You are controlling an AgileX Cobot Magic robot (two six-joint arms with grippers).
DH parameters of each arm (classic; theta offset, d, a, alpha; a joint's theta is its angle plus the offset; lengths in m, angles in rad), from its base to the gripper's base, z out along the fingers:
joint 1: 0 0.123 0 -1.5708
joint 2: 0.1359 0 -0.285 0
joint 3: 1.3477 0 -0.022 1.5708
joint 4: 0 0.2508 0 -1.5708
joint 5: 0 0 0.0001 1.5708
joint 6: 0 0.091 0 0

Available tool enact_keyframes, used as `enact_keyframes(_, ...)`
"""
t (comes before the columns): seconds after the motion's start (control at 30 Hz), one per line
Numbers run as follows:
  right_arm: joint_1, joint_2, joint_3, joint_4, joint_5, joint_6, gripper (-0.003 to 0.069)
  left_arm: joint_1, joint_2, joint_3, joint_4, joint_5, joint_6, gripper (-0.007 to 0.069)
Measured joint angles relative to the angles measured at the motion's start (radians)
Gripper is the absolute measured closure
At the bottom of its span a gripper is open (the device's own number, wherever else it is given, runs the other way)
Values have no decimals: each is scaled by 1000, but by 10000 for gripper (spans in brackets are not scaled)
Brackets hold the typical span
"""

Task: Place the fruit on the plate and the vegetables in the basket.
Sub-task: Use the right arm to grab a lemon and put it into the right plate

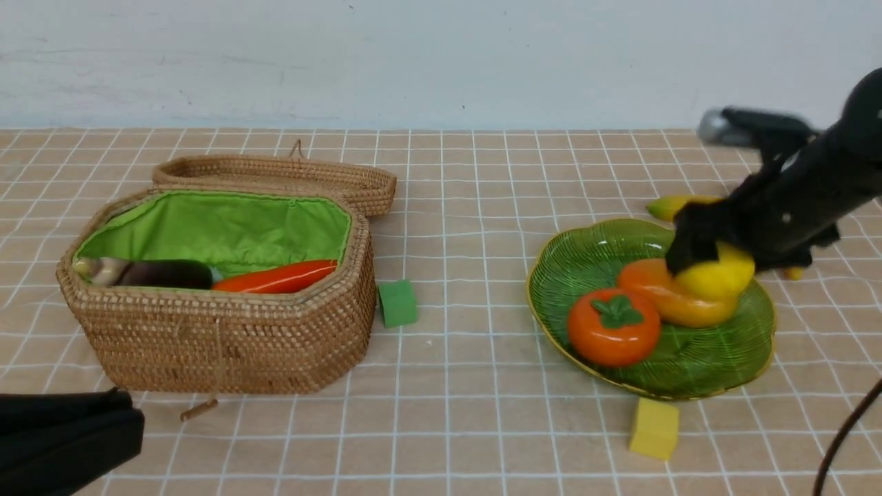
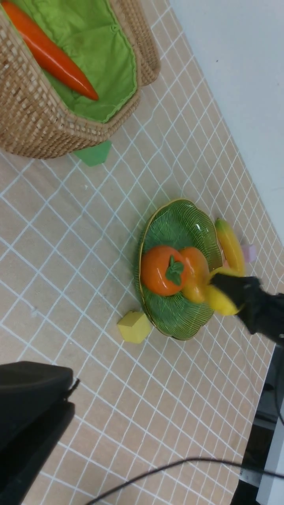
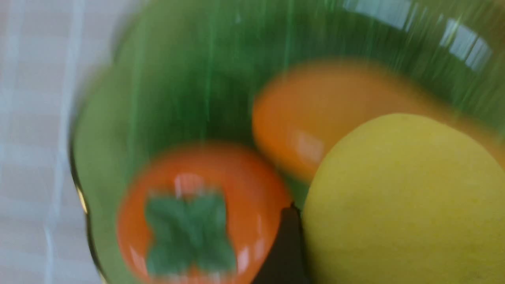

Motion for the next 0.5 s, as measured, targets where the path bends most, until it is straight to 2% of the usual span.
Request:
enact_keyframes(0.1, 4, 4, 1, -13, 68, 12, 43, 0, 0, 0, 0, 7, 0, 588)
enact_keyframes(0.3, 4, 4, 1, -17, 90, 39, 34, 0, 0, 0, 0, 7, 15, 588)
enact_keyframes(0.4, 4, 1, 1, -10, 112, 41, -20, 0, 0, 0, 0, 8, 18, 587)
enact_keyframes(0.5, 4, -28, 1, 1, 144, 44, -22, 0, 0, 0, 0, 8, 18, 585)
